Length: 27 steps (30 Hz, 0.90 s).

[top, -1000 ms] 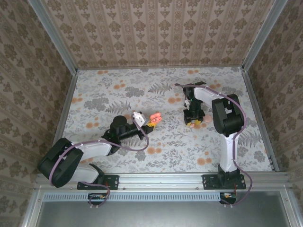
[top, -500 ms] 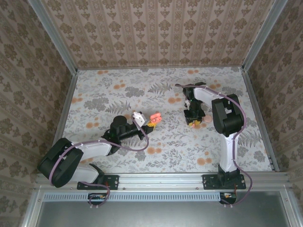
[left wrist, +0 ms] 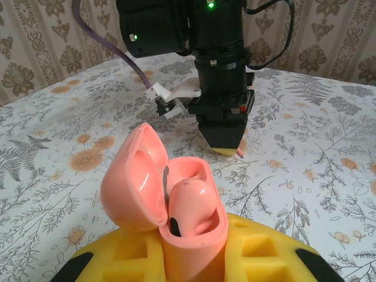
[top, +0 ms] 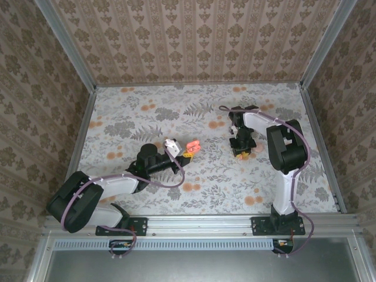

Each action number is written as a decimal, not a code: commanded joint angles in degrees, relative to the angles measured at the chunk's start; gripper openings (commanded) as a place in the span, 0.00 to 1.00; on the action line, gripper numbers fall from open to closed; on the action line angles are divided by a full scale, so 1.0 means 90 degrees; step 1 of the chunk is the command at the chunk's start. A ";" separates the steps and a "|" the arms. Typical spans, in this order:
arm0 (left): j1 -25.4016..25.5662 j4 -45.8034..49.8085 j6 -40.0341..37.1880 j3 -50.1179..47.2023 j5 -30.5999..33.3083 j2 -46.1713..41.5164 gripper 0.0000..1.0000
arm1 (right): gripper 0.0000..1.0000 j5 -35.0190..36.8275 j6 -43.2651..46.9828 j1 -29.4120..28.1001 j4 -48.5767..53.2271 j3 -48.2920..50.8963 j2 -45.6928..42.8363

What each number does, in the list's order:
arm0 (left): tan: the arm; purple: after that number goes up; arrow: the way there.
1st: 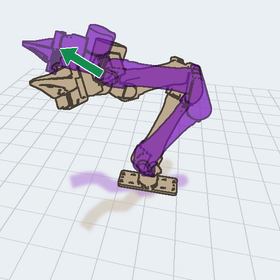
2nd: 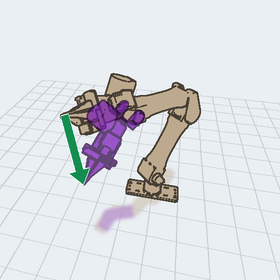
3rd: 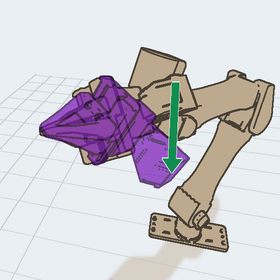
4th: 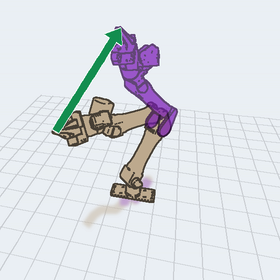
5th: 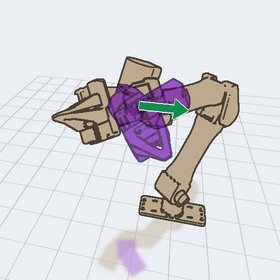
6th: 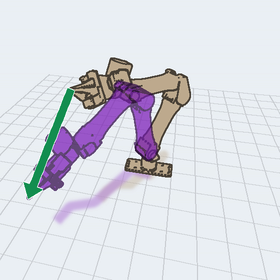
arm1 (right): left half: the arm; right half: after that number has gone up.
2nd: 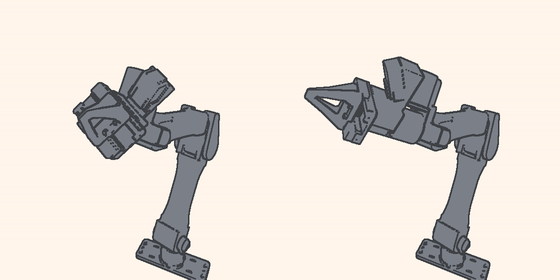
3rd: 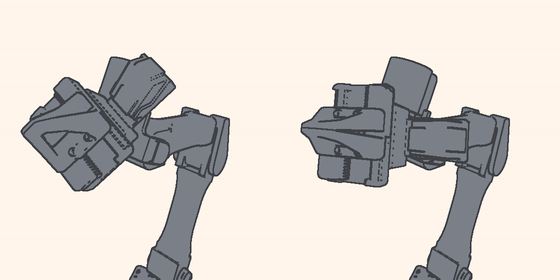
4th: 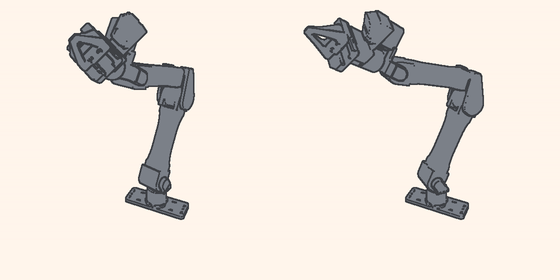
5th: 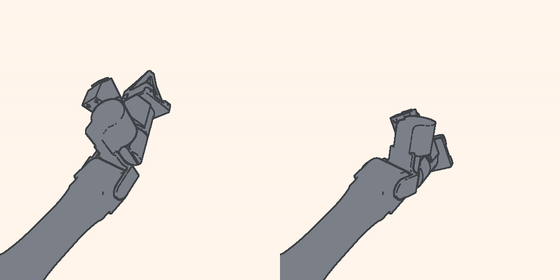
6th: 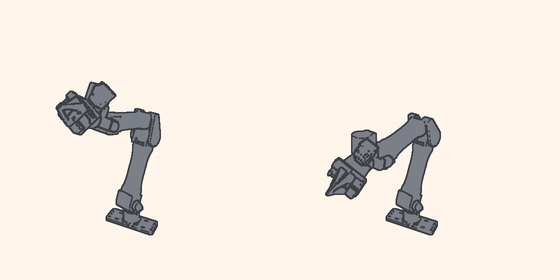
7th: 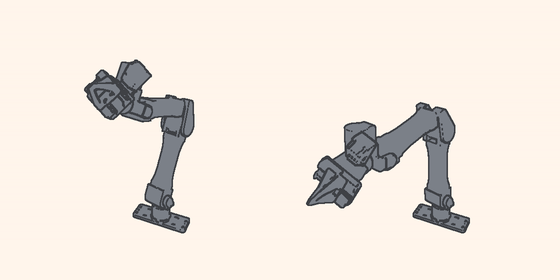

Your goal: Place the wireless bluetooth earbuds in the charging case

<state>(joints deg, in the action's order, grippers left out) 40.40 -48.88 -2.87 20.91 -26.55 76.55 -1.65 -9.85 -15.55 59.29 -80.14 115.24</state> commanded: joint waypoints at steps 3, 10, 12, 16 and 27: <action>-0.0022 -0.0439 -0.0018 0.0060 -0.0078 0.0408 0.12 | 0.21 0.0090 -0.0228 -0.0152 -0.0660 0.0450 -0.0945; 0.0038 -0.1361 0.0347 0.0159 -0.0182 0.1409 0.12 | 0.20 -0.0009 -0.0305 -0.0676 -0.1897 0.1229 -0.2192; 0.0085 -0.1455 0.0386 0.0247 -0.0212 0.1593 0.12 | 0.19 -0.0041 -0.0365 -0.0843 -0.2360 0.1476 -0.2528; 0.0115 -0.1579 0.0483 0.0408 -0.0303 0.1828 0.12 | 0.19 -0.0126 -0.0393 -0.1181 -0.3235 0.1951 -0.3155; 0.0126 -0.1578 0.0643 0.0612 -0.0614 0.1897 0.12 | 0.19 -0.0063 -0.0008 -0.1905 -0.4896 0.2823 -0.4308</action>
<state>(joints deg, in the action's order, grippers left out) 41.28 -60.71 1.48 24.86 -29.95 93.17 -2.31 -11.53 -31.55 21.02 -55.90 79.18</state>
